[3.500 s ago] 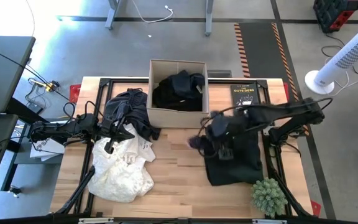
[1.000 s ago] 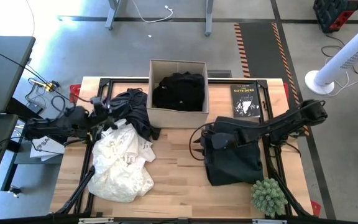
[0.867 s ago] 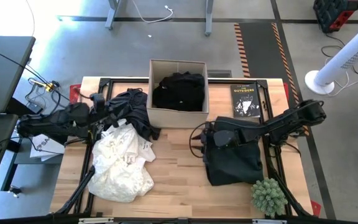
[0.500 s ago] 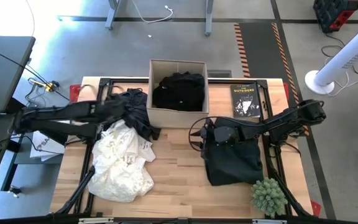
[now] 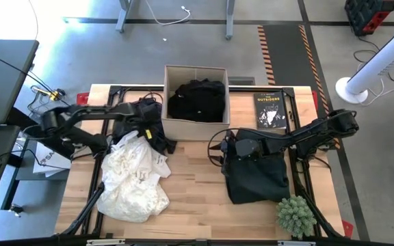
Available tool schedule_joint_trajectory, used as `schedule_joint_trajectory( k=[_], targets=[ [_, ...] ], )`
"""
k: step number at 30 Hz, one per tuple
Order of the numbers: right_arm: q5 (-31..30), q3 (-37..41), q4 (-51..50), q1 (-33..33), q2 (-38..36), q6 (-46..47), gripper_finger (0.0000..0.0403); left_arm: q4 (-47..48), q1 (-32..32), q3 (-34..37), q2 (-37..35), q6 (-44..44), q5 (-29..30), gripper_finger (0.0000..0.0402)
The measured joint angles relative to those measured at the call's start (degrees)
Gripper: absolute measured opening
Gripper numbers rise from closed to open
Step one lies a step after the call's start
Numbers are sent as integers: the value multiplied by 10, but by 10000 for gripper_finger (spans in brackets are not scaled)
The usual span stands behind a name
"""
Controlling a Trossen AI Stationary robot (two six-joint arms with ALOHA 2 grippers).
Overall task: Sort clothes
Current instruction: Put the black pants into the laundry organizer
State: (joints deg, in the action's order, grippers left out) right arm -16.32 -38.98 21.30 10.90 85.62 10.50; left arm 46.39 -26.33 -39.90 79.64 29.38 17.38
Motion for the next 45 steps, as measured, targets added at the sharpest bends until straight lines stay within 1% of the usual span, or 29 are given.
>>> schedule_joint_trajectory(
  k=[2, 4, 7, 8, 9, 11, 15, 19, 24, 28, 34, 38, 41, 45],
  targets=[
    [0, 0, 0, 0, 0, 0, 160, 0, -4, -1, 28, -18, -6, 139],
    [0, 0, 0, 0, 0, 1, 160, 5, -3, -2, 43, -35, -8, 106],
    [0, 0, 0, 0, 0, 10, 160, 19, -3, -1, 40, -40, -11, 41],
    [0, 0, 0, 0, 0, 12, 160, 26, -3, 0, 33, -40, -13, 23],
    [0, 0, 0, 0, 0, 13, 160, 33, -3, 0, 23, -40, -15, 14],
    [0, 0, 0, 0, 0, 13, 160, 55, -3, -4, 0, -39, -13, 15],
    [0, 0, 0, 0, 0, 13, 160, 128, -2, -37, -52, -27, 33, 13],
    [0, 0, 0, 0, 0, 13, 160, 175, -2, -84, -109, -27, 75, 6],
    [0, 0, 0, 0, 0, 13, 160, 219, -3, -159, -170, -45, 163, 6],
    [0, 0, 0, 0, 0, 13, 160, 240, -3, -231, -205, -86, 233, 6],
    [0, 0, 0, 0, 0, 13, 160, 237, 9, -347, -221, -159, 300, 6],
    [0, 0, 0, 0, 0, 13, 160, 210, 28, -417, -215, -223, 354, 6],
    [0, 0, 0, 0, 0, 13, 160, 167, 41, -457, -207, -294, 384, 6],
    [0, 0, 0, 0, 0, 15, 160, 81, 47, -500, -188, -428, 424, 6]
  ],
)
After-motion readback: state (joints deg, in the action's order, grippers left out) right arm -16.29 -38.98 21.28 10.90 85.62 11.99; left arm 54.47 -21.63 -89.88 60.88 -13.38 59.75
